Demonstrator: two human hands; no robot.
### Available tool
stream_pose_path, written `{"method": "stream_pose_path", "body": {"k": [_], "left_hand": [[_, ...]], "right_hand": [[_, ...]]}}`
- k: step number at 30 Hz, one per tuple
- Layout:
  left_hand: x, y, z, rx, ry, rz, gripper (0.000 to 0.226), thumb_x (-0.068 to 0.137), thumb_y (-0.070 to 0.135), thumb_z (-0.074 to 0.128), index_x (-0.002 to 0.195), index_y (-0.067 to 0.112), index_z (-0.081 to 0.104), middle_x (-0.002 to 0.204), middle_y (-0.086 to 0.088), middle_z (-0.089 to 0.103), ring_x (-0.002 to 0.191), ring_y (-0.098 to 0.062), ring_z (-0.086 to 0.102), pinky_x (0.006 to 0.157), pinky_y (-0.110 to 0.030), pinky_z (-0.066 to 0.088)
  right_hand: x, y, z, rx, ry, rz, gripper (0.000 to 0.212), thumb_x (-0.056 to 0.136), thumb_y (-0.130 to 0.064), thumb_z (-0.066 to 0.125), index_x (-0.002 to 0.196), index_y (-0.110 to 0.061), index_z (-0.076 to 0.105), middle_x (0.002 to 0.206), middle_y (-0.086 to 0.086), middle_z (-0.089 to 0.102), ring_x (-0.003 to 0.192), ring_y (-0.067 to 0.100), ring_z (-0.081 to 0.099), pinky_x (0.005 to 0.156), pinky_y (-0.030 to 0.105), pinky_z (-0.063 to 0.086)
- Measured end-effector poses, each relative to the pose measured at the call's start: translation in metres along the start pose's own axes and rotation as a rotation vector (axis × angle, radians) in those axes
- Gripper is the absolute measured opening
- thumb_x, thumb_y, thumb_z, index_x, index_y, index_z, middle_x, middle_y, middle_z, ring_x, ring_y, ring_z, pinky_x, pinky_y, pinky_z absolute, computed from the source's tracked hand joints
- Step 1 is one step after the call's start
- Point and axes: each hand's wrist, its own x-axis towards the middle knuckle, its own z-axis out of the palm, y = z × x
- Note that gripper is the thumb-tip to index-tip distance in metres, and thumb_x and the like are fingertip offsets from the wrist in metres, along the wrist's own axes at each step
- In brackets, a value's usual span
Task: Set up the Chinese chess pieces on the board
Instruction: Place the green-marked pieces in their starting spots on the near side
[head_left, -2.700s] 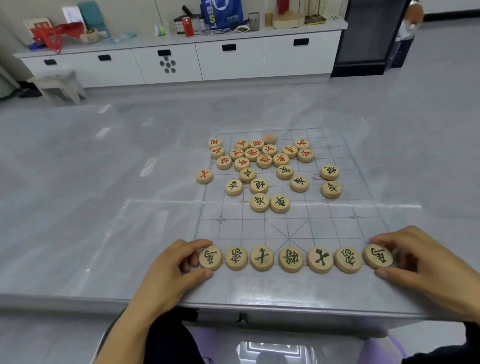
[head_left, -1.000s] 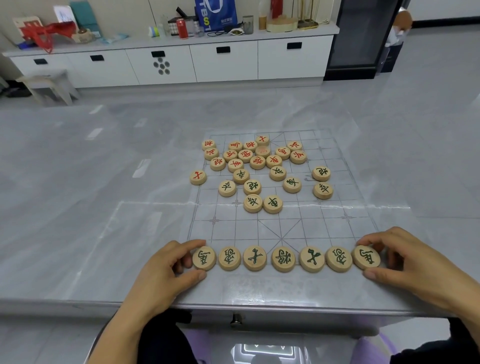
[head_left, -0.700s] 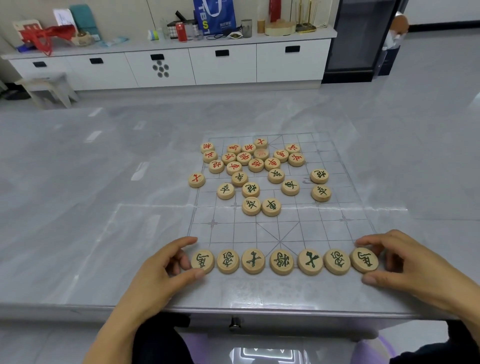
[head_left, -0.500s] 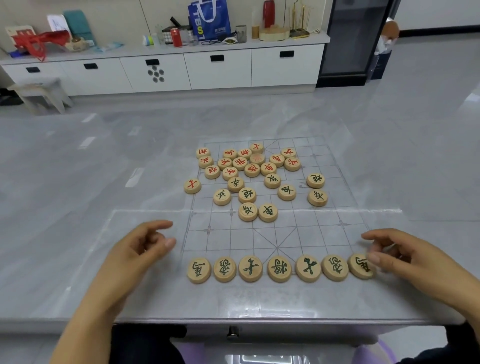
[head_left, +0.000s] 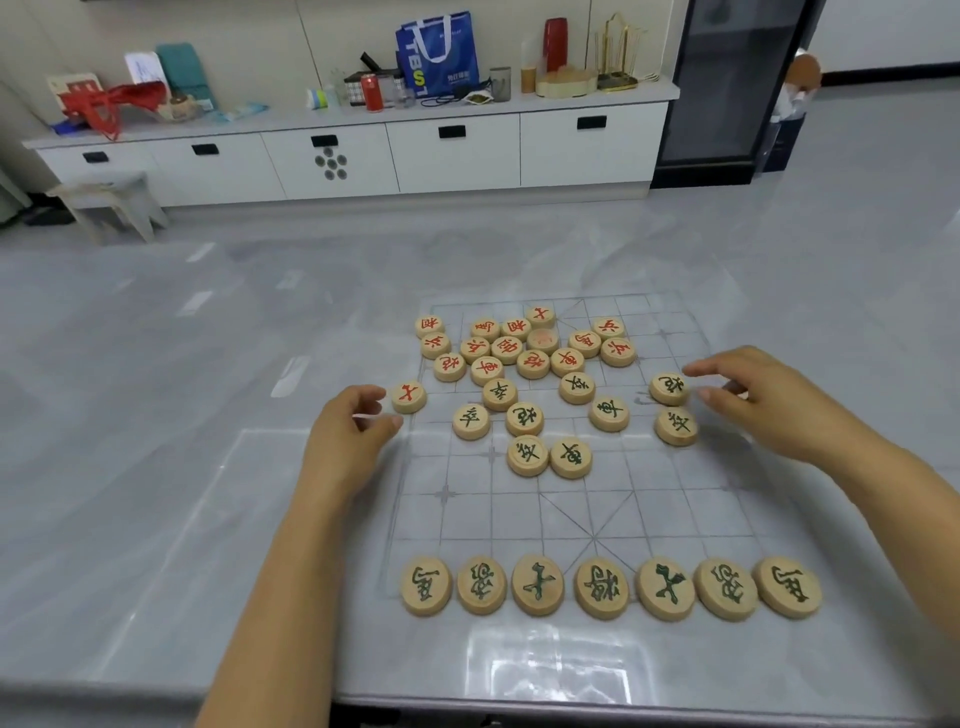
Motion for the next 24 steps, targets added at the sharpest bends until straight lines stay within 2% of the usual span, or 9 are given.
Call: {"method": "stream_pose_path", "body": {"k": [3, 7, 11, 14, 16, 20, 24], "left_hand": [[0.008, 0.001, 0.003, 0.053, 0.004, 0.052, 0.039, 0.087, 0.016, 0.06, 0.125, 0.015, 0.051, 0.12, -0.006, 0.053, 0.093, -0.014, 0.049, 0.082, -0.027, 0.039], [0.015, 0.002, 0.009, 0.15, -0.045, 0.137, 0.037, 0.087, 0.016, 0.06, 0.123, 0.019, 0.053, 0.123, -0.006, 0.049, 0.097, -0.012, 0.048, 0.084, -0.024, 0.039], [0.014, 0.007, 0.019, 0.273, -0.054, 0.315, 0.036, 0.085, 0.019, 0.063, 0.12, 0.025, 0.059, 0.12, -0.003, 0.047, 0.114, -0.019, 0.041, 0.099, -0.031, 0.036], [0.008, 0.012, 0.026, 0.279, -0.183, 0.456, 0.038, 0.087, 0.018, 0.06, 0.124, 0.028, 0.056, 0.121, 0.002, 0.047, 0.112, -0.014, 0.035, 0.098, -0.026, 0.03], [0.005, 0.013, 0.031, 0.329, -0.259, 0.512, 0.04, 0.089, 0.019, 0.057, 0.127, 0.028, 0.053, 0.128, 0.004, 0.048, 0.116, -0.014, 0.033, 0.096, -0.022, 0.025], [0.005, 0.012, 0.035, 0.418, -0.322, 0.494, 0.044, 0.089, 0.025, 0.057, 0.132, 0.028, 0.048, 0.132, 0.003, 0.047, 0.12, -0.017, 0.033, 0.096, -0.023, 0.024], [0.004, 0.014, 0.035, 0.439, -0.317, 0.467, 0.043, 0.088, 0.026, 0.058, 0.13, 0.027, 0.049, 0.134, 0.002, 0.049, 0.123, -0.018, 0.037, 0.102, -0.03, 0.029]], "right_hand": [[0.021, 0.0, 0.006, -0.04, -0.117, 0.008, 0.04, 0.092, -0.012, 0.048, 0.13, -0.027, 0.049, 0.127, 0.002, 0.041, 0.093, 0.017, 0.051, 0.086, 0.026, 0.038], [0.033, 0.005, 0.007, -0.041, -0.223, -0.009, 0.047, 0.087, -0.005, 0.053, 0.127, -0.031, 0.051, 0.122, -0.003, 0.04, 0.086, 0.012, 0.051, 0.081, 0.023, 0.037], [0.034, 0.009, 0.004, 0.008, -0.187, -0.013, 0.033, 0.083, -0.017, 0.065, 0.112, -0.03, 0.057, 0.114, 0.001, 0.043, 0.081, 0.008, 0.048, 0.075, 0.019, 0.038], [0.028, 0.016, 0.002, 0.013, -0.154, 0.016, 0.027, 0.082, -0.021, 0.067, 0.103, -0.032, 0.056, 0.108, 0.004, 0.044, 0.079, 0.005, 0.048, 0.067, 0.014, 0.036], [0.023, 0.023, 0.0, -0.002, -0.135, 0.055, 0.027, 0.082, -0.018, 0.067, 0.103, -0.032, 0.056, 0.107, 0.005, 0.045, 0.078, 0.008, 0.05, 0.068, 0.021, 0.04], [0.006, 0.031, -0.004, -0.015, -0.116, 0.123, 0.028, 0.083, -0.017, 0.065, 0.105, -0.031, 0.056, 0.108, 0.005, 0.044, 0.082, 0.015, 0.051, 0.077, 0.027, 0.039], [-0.01, 0.031, -0.003, -0.024, -0.106, 0.134, 0.028, 0.084, -0.017, 0.063, 0.108, -0.029, 0.054, 0.108, 0.002, 0.042, 0.08, 0.01, 0.05, 0.077, 0.027, 0.039]]}}
